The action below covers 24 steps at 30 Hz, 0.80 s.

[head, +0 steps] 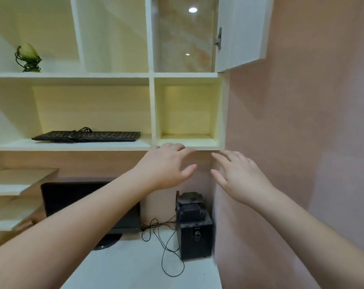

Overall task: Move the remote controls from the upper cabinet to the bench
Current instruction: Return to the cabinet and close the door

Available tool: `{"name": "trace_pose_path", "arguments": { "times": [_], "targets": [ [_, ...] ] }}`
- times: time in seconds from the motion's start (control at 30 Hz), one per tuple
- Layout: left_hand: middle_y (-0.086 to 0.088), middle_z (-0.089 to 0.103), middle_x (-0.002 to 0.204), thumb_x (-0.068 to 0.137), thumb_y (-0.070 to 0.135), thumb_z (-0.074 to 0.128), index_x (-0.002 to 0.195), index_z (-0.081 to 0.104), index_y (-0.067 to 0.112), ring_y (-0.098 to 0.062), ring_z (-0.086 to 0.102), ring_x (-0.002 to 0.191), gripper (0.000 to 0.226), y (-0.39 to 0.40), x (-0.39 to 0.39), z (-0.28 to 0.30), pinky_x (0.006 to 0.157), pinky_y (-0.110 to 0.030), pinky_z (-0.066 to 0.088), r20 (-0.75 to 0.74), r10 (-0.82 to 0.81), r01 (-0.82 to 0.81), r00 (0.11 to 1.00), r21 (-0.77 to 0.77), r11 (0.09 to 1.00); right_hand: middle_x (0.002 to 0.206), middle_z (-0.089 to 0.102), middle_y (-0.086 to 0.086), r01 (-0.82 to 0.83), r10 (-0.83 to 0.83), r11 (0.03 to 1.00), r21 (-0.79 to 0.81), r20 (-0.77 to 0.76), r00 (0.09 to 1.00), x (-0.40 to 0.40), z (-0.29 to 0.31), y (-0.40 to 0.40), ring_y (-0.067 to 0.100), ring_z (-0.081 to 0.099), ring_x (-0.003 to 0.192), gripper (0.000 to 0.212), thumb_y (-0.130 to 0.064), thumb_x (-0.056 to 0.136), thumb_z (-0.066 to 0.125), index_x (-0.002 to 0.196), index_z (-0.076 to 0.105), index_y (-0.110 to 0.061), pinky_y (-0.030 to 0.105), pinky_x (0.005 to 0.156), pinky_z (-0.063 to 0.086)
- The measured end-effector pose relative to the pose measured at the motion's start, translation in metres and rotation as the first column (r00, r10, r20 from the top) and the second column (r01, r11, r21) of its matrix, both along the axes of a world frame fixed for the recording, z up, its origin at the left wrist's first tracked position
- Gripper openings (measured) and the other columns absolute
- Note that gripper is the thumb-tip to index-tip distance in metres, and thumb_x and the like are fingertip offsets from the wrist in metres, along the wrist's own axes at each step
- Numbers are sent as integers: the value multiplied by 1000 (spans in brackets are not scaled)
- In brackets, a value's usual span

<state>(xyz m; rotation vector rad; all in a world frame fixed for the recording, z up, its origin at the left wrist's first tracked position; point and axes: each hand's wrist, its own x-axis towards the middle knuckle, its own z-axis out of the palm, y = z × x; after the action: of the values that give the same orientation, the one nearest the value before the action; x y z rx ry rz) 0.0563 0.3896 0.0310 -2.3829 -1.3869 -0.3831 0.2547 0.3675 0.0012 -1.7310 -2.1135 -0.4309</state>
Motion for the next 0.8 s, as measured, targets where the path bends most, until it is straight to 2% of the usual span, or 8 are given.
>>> {"name": "trace_pose_path", "arguments": {
  "times": [0.17,0.27,0.57,0.8],
  "targets": [
    [6,43,146,95,57,29,146,31,35,-17,39,133,56,32,-14,28,103,-41,38,29,44,-45,999,23,999,147,41,-6,-27,33,993,112,-58,998,-17,29,38,17,34,135,47,-42,98,34,143,37,-29,34,106,29],
    [7,44,145,95,57,30,145,32,35,-16,39,133,55,49,-28,44,103,-40,38,69,26,-31,997,81,996,149,38,-6,-31,43,988,150,-73,996,-30,50,57,16,31,137,49,-43,98,34,144,35,-28,34,108,27],
    [7,43,144,96,53,32,145,33,33,-14,38,133,53,90,-70,91,105,-38,37,155,-81,46,985,216,975,149,36,-6,26,-1,970,243,-99,995,-66,120,90,17,31,137,51,-46,97,34,145,31,-28,35,107,31],
    [10,43,145,95,53,36,146,33,33,-12,39,133,55,112,-61,140,105,-32,36,176,-220,149,960,343,927,146,39,-6,66,-40,932,356,-80,996,-62,170,100,16,32,135,50,-44,97,37,144,33,-28,34,106,31]
  ]
}}
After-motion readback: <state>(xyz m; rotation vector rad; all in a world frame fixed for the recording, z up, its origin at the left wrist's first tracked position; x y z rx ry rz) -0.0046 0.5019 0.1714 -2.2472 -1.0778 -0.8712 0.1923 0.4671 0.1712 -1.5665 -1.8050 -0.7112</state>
